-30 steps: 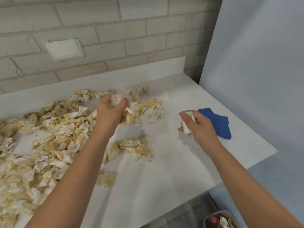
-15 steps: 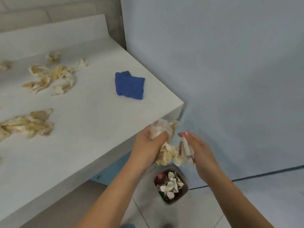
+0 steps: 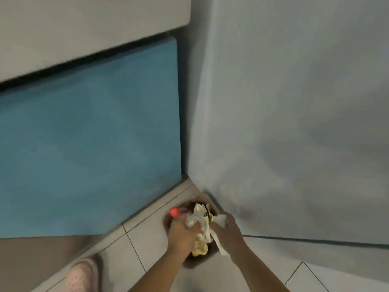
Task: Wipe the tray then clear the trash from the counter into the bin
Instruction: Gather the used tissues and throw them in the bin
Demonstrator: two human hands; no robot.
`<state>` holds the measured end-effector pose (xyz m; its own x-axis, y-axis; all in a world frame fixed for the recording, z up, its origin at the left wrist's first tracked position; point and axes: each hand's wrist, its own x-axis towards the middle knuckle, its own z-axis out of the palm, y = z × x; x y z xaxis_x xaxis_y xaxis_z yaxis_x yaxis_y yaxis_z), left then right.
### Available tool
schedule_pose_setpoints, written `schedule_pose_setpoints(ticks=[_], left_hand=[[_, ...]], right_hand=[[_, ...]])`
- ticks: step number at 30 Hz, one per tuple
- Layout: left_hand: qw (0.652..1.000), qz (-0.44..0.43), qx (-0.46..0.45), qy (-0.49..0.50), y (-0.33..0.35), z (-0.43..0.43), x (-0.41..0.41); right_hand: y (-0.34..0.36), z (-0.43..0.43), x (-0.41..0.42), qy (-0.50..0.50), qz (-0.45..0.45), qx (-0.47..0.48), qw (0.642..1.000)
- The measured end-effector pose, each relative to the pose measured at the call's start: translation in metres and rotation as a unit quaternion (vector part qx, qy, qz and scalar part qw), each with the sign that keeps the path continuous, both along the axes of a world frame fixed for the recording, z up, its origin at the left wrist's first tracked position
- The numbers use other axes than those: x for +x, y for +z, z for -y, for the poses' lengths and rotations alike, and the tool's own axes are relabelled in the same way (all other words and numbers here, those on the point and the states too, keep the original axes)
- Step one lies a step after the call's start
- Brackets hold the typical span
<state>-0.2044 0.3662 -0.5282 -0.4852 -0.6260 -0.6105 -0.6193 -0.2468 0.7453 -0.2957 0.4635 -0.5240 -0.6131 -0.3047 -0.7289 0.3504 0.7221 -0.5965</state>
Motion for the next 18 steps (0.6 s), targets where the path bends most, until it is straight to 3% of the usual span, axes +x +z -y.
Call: schedule_pose_setpoints(ticks=[4,6,11,15,16,18], left_hand=[[0.979,0.090,-0.130,-0.126,-0.081,-0.015,-0.004],[0.960,0.115,-0.148,-0.207,-0.097,-0.022,0.005],[0.859,0.162,-0.290,-0.389,-0.124,-0.043,0.041],[0.786,0.227,-0.305,-0.488,-0.130,-0.049,0.042],[0.777,0.247,-0.287,-0.502,-0.132,-0.047,0.038],[0.785,0.256,-0.279,-0.490,-0.138,-0.038,0.026]], right_hand=[[-0.071,-0.007,-0.002,0.107,-0.061,0.040,0.992],[-0.087,-0.012,0.004,0.192,-0.101,0.075,0.973],[-0.109,-0.039,0.023,0.400,-0.215,0.091,0.886],[-0.125,-0.041,0.018,0.462,-0.260,0.094,0.843],[-0.125,-0.036,0.014,0.485,-0.279,0.103,0.823],[-0.123,-0.029,0.002,0.508,-0.249,0.126,0.815]])
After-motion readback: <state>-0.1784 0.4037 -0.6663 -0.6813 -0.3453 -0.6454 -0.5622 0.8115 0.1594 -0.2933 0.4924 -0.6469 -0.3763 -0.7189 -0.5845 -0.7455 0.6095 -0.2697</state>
